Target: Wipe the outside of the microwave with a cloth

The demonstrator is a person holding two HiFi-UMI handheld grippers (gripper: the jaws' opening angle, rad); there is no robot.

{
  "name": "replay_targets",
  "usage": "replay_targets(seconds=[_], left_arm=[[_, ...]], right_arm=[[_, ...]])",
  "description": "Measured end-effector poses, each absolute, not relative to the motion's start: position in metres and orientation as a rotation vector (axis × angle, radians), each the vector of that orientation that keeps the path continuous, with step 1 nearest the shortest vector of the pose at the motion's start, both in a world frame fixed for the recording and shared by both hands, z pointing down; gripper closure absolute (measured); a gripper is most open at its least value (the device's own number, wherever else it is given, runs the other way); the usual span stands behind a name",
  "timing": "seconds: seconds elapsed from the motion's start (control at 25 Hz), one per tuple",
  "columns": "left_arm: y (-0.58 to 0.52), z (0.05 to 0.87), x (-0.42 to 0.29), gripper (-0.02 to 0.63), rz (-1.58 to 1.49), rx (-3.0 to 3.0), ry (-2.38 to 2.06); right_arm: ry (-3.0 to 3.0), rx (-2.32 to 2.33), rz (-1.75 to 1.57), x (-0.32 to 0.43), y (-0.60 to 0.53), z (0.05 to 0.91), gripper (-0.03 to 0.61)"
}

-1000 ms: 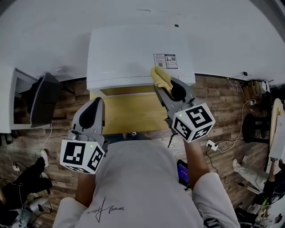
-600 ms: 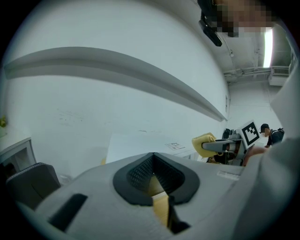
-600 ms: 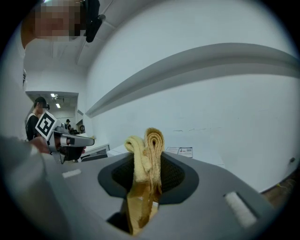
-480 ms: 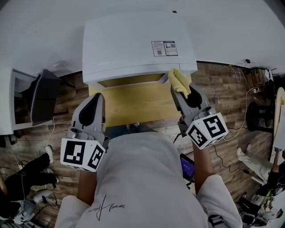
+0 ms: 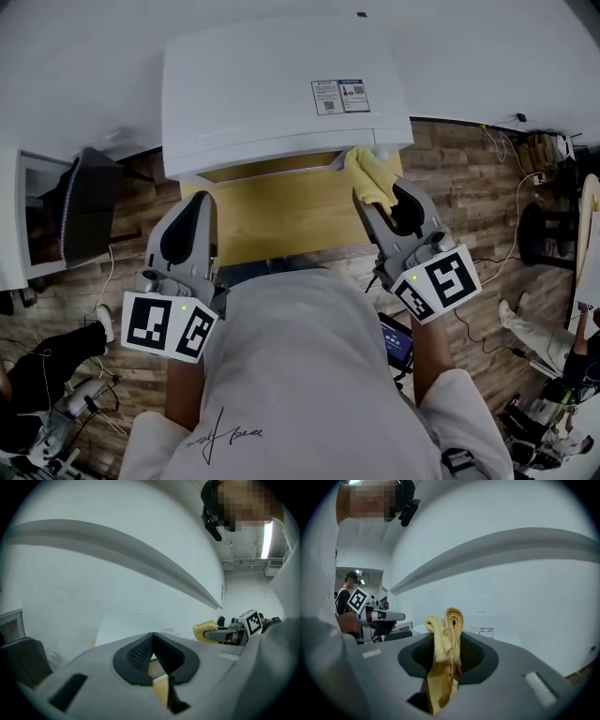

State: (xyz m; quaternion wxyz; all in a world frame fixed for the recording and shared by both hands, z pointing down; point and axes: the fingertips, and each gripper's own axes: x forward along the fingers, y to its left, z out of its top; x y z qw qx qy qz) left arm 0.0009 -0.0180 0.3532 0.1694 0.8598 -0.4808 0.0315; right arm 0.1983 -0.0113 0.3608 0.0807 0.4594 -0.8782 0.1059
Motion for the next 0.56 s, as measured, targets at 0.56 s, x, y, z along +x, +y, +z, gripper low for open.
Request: replay_targets(seconds=[0.56], left_arm=[[-0.015, 0.367, 0.003, 0.624, 0.152, 2.415, -1.384]], right_arm=[[-2.633, 1.318, 0.334, 0.196, -0.005, 0.363, 0.457]])
